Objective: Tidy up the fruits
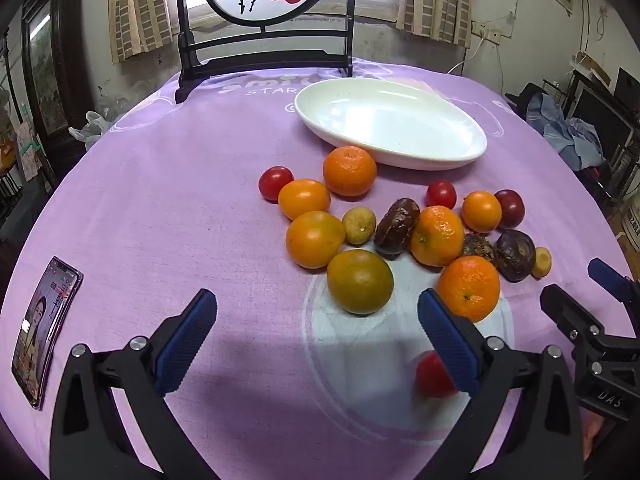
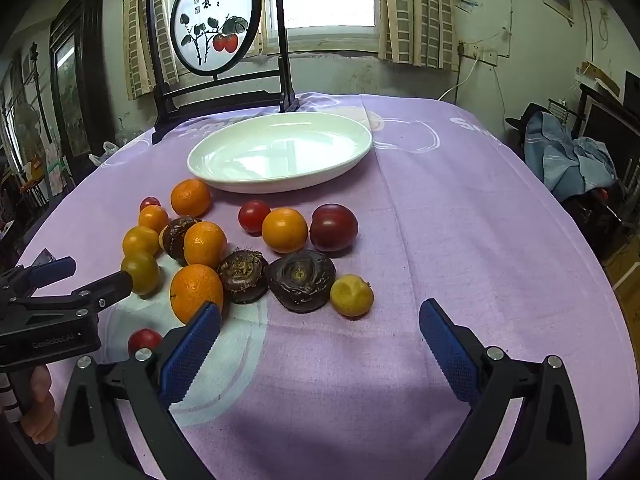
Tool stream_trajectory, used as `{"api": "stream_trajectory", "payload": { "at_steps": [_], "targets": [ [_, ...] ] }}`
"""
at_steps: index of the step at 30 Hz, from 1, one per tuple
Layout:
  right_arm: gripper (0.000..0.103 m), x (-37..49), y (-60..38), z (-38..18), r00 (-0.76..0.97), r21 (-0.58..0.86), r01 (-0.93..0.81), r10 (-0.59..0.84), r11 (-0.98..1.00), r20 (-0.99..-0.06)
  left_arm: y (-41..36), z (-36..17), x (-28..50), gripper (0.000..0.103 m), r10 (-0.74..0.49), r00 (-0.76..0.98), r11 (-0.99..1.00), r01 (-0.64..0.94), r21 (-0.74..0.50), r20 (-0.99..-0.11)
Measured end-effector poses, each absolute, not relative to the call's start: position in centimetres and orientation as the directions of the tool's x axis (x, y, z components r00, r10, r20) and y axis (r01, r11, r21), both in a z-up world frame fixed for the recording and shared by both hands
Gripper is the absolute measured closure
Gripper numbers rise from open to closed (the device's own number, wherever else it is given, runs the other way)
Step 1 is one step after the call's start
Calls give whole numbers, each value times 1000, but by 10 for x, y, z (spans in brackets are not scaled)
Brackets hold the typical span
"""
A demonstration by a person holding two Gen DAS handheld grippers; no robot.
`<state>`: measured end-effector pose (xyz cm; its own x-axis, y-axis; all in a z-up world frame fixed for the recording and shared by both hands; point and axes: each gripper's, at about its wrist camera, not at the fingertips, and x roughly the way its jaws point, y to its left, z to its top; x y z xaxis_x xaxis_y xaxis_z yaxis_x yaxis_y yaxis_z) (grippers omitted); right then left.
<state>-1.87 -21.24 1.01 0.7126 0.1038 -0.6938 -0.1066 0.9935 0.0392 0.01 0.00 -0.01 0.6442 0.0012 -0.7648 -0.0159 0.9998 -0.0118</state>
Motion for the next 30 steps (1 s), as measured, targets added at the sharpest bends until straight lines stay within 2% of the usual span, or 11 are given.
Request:
{"api": "stream_trajectory", "payload": {
  "at_steps": [30],
  "targets": [
    [3, -18, -213, 9, 711, 43, -106, 106, 993, -696, 2, -2, 2, 4, -5, 644, 1000, -14, -19, -765]
  ]
}}
